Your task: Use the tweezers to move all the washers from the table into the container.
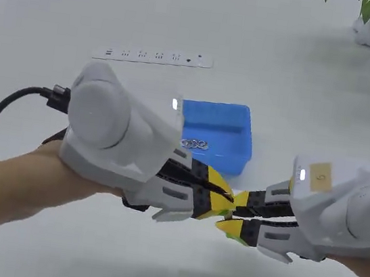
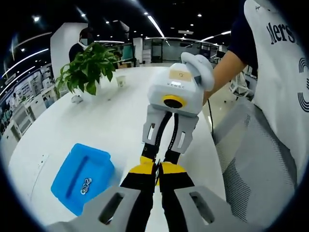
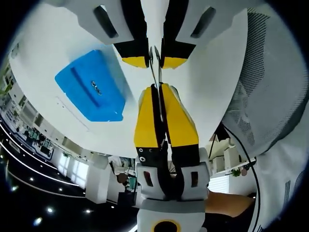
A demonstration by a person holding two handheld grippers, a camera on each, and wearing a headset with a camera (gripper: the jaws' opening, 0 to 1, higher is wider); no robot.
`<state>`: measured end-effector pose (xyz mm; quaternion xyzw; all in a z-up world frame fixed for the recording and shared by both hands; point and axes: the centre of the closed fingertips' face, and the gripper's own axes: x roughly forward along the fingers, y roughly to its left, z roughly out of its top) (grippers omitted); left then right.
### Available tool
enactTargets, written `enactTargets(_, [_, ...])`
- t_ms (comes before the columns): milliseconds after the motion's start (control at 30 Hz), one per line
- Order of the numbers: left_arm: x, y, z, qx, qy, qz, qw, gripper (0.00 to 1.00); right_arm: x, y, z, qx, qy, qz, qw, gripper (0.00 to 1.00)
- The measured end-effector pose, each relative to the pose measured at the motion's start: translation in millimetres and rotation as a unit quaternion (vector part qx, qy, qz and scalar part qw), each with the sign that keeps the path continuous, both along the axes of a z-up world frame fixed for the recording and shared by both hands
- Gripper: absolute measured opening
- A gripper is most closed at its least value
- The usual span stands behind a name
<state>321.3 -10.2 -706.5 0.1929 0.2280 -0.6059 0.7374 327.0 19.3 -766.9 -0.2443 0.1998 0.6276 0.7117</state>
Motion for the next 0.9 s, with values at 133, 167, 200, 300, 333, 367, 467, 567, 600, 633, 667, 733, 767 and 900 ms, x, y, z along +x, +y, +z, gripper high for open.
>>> enactTargets(133, [6.1, 2.9, -1.7, -0.002, 0.002, 0.008, 1.0, 0.06, 5.9, 4.5, -1.8, 0.005, 0.0, -0.008, 1.0, 0.11])
enactTargets(167, [9.4, 4.0, -2.3, -0.001, 0.001, 0.012, 0.9999, 0.06, 9.1, 5.4, -2.3, 0.006, 0.001, -0.011, 0.9999, 0.11])
enactTargets(200, [11.1, 4.7, -2.6, -0.002, 0.002, 0.014, 0.9999, 0.06, 11.2, 6.0, -2.7, 0.007, 0.001, -0.014, 0.9999, 0.11])
enactTargets(300, [16.8, 5.7, -3.5, 0.0, 0.0, 0.014, 0.9999, 0.06, 17.3, 8.3, -4.1, 0.009, 0.004, -0.02, 0.9998, 0.11])
enactTargets(333, [18.2, 5.9, -4.1, 0.004, -0.002, 0.011, 0.9999, 0.06, 18.1, 9.3, -5.3, 0.009, 0.002, -0.02, 0.9998, 0.11])
enactTargets(367, [19.0, 6.1, -4.4, 0.007, -0.003, 0.009, 0.9999, 0.06, 19.2, 9.8, -5.6, 0.009, -0.002, -0.02, 0.9997, 0.11])
enactTargets(467, [20.6, 6.6, -5.0, 0.012, -0.008, 0.002, 0.9999, 0.06, 21.6, 11.9, -6.1, 0.013, 0.0, -0.023, 0.9997, 0.11])
enactTargets(567, [25.5, 8.6, -6.9, 0.009, -0.006, 0.007, 0.9999, 0.06, 25.4, 11.8, -7.7, 0.009, -0.006, -0.025, 0.9996, 0.11])
enactTargets(600, [25.9, 8.7, -6.9, 0.008, -0.005, 0.007, 0.9999, 0.06, 27.5, 11.2, -7.8, 0.008, -0.009, -0.028, 0.9995, 0.11])
enactTargets(633, [26.4, 8.7, -6.7, 0.008, -0.006, 0.008, 0.9999, 0.06, 28.9, 10.9, -7.5, 0.009, -0.011, -0.03, 0.9995, 0.11])
enactTargets(667, [28.0, 8.8, -6.0, 0.006, -0.009, 0.007, 0.9999, 0.06, 30.8, 10.5, -7.0, 0.01, -0.012, -0.032, 0.9994, 0.11])
enactTargets(733, [30.8, 8.8, -5.5, 0.003, -0.005, 0.009, 0.9999, 0.06, 32.5, 10.5, -6.9, 0.011, -0.01, -0.035, 0.9993, 0.11])
enactTargets(767, [31.6, 8.6, -5.7, 0.003, -0.005, 0.01, 0.9999, 0.06, 33.1, 10.5, -7.2, 0.011, -0.01, -0.035, 0.9993, 0.11])
enactTargets(900, [30.9, 8.6, -7.8, 0.007, -0.003, 0.007, 0.9999, 0.06, 33.6, 11.3, -10.0, 0.008, -0.007, -0.034, 0.9994, 0.11])
